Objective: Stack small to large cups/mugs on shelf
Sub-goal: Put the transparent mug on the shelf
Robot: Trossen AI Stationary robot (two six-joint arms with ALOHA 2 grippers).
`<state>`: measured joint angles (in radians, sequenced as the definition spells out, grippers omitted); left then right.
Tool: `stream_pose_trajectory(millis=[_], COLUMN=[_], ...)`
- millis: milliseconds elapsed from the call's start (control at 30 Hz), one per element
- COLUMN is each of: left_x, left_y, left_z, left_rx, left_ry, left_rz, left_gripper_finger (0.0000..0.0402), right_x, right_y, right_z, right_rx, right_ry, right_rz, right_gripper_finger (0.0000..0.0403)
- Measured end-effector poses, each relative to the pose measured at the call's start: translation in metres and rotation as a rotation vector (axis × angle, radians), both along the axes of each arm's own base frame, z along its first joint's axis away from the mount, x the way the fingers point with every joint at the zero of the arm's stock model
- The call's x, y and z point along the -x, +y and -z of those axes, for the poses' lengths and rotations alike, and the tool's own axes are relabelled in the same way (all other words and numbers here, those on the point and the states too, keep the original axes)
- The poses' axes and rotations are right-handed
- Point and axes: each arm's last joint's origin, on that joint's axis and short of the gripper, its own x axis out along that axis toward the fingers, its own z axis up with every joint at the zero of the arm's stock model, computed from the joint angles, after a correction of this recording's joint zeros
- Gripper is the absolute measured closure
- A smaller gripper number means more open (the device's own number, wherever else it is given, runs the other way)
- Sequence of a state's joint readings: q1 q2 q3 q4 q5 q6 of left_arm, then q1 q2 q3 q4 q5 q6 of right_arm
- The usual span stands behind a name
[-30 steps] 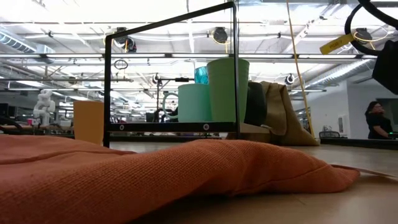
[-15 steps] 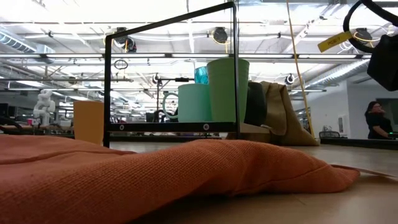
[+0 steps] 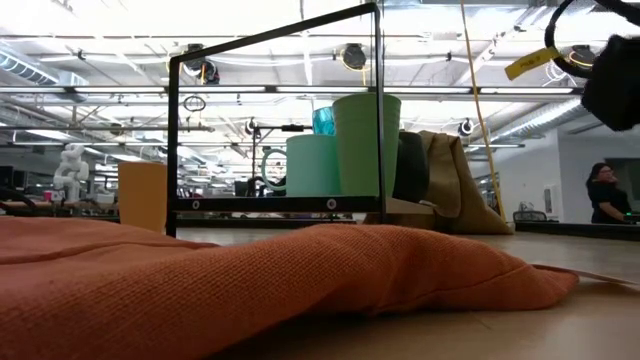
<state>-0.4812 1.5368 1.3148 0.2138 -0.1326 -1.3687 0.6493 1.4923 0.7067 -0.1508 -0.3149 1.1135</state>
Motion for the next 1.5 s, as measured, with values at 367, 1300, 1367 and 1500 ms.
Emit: stream_pose_trajectory(millis=[367,1300,1367,1500], left_x=[0.000,-0.011,-0.005,0.014], left_y=[0.000,0.061,0.068,0.077], left_z=[0.000,-0.041,-0.050,-0.066], left_rx=[-0.006,-0.145,-0.173,-0.261], left_ry=[-0.002,-0.420,-0.464,-0.490], left_rz=[-0.002,-0.195,-0.215,-0.262], left_gripper_finger=[0.0158,0.0158,0.0158,0.0158], right_x=[-0.011,-0.031,-0.032,-0.036], right_y=[-0.024,-0.086,-0.086,-0.087], right_z=[-0.030,-0.098,-0.100,-0.102], right_rx=[-0.007,0.336,0.364,0.425], right_ry=[-0.208,-0.904,-0.939,-0.991], right_rz=[0.044,0.183,0.189,0.189], right_gripper_finger=[0.0099,0.0097,0.0097,0.0097])
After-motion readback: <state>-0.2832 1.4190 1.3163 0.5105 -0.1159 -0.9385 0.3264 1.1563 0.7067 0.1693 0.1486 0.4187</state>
